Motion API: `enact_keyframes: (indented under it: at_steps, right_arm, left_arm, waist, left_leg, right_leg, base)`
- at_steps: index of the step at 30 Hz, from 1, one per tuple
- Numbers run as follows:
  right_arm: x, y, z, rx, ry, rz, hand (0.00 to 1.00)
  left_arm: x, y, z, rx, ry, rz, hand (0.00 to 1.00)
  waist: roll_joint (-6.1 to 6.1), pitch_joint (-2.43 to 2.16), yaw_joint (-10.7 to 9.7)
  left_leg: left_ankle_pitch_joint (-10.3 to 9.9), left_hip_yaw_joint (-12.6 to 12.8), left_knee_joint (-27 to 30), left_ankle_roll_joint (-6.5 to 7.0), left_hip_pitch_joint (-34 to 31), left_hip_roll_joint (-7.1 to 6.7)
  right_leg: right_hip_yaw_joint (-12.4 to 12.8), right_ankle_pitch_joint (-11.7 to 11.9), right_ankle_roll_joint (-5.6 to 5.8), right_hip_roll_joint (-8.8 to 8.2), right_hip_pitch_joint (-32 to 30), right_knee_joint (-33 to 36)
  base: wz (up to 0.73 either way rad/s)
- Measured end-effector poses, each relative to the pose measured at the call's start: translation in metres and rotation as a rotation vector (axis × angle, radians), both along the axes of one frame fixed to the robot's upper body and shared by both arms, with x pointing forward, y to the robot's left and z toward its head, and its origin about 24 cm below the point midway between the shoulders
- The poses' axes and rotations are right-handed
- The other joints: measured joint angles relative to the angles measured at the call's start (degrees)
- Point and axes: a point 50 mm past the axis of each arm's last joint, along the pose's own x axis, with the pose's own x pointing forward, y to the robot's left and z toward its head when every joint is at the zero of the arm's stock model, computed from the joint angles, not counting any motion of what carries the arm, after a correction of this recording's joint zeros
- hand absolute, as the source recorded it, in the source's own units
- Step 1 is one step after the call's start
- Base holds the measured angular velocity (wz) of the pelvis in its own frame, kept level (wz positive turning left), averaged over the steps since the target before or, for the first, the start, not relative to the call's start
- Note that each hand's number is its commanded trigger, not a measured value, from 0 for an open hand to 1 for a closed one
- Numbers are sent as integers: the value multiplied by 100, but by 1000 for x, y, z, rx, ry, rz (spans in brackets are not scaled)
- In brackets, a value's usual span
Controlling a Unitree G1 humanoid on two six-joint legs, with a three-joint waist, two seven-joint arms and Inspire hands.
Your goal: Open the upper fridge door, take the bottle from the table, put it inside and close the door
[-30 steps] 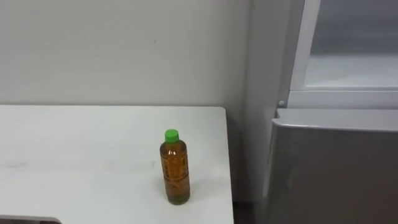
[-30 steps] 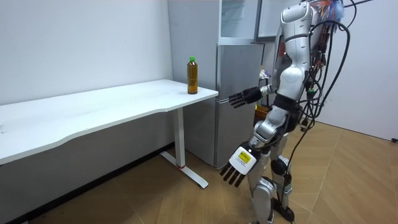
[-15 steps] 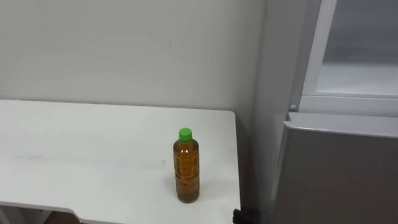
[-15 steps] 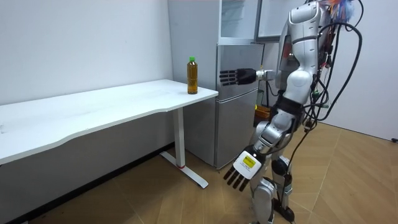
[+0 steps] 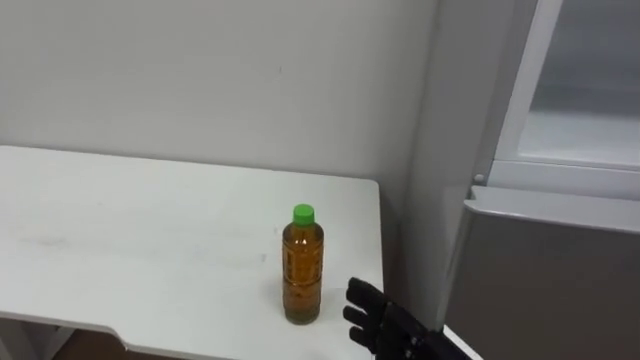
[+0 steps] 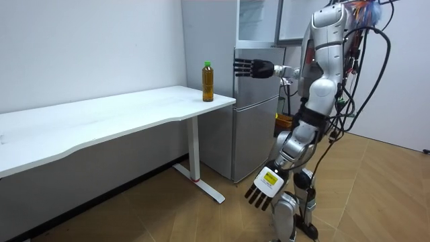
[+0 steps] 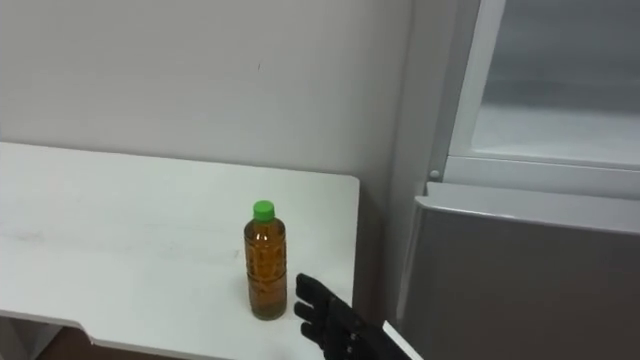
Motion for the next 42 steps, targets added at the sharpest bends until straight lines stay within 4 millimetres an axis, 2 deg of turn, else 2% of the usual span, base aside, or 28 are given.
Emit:
enact_keyframes:
  at_steps: [4, 8, 11, 17, 21, 26, 29, 36, 42]
  right_arm:
    - [2, 2, 7, -4, -32, 12, 0]
    - [11, 4, 22, 4, -94, -5, 0]
    - [16, 5, 30, 13, -123, -28, 0]
    - [20, 2, 33, 59, -118, -91, 0]
    - [22, -3, 28, 83, -83, -122, 0]
    - [27, -11, 10, 96, 8, -209, 0]
    - [29, -14, 3, 96, 45, -246, 0]
    - [32, -17, 1, 122, 65, -294, 0]
    - [45, -17, 2, 102, 69, -339, 0]
  left_arm:
    - [5, -1, 0, 4, 4, -54, 0]
    - [8, -2, 1, 10, -1, -80, 0]
    - [10, -3, 1, 17, -1, -107, 0]
    - [9, -5, 0, 33, 8, -132, 0]
    - [4, -8, -1, 30, 21, -122, 0]
    - [0, -9, -2, 43, 40, -120, 0]
    - [-2, -12, -3, 40, 64, -147, 0]
    - [-8, -18, -5, 19, 89, -181, 0]
    - [-3, -17, -3, 35, 83, -204, 0]
  waist:
    - [20, 0, 115]
    - [20, -1, 206]
    - [19, -2, 235]
    - [62, 17, 252]
    - [80, 21, 261]
    - [53, 10, 269]
    - [71, 22, 312]
    - [30, 23, 409]
    - [8, 21, 462]
  left_leg:
    - [0, 0, 1, 0, -3, 3]
    - [1, -7, 8, 0, -51, 3]
    - [1, -39, 55, 1, -87, 2]
    - [2, -138, 87, 0, -89, 0]
    - [2, -159, 88, 0, -101, -2]
    - [3, -285, 178, 0, -201, -8]
    - [4, -307, 190, 0, -214, -12]
    - [4, -383, 258, 0, -297, -15]
    - [4, -442, 294, 0, -349, -20]
  right_leg:
    - [-6, 1, -2, 3, 1, -3]
    - [-16, 4, -4, 2, -3, -3]
    - [-42, 7, -2, 0, 1, -11]
    - [-153, 7, -2, -3, 27, -17]
    - [-178, 7, -2, -7, 25, -4]
    - [-302, 7, -2, -11, 31, -1]
    - [-333, 6, -2, -15, 34, 0]
    - [-426, 6, -3, -20, 25, 3]
    - [-483, 6, -3, -19, 23, 3]
  base:
    - [0]
    - [1]
    - [6]
    - [8]
    - [0]
    - [11]
    - [5]
    - [5]
    - [5]
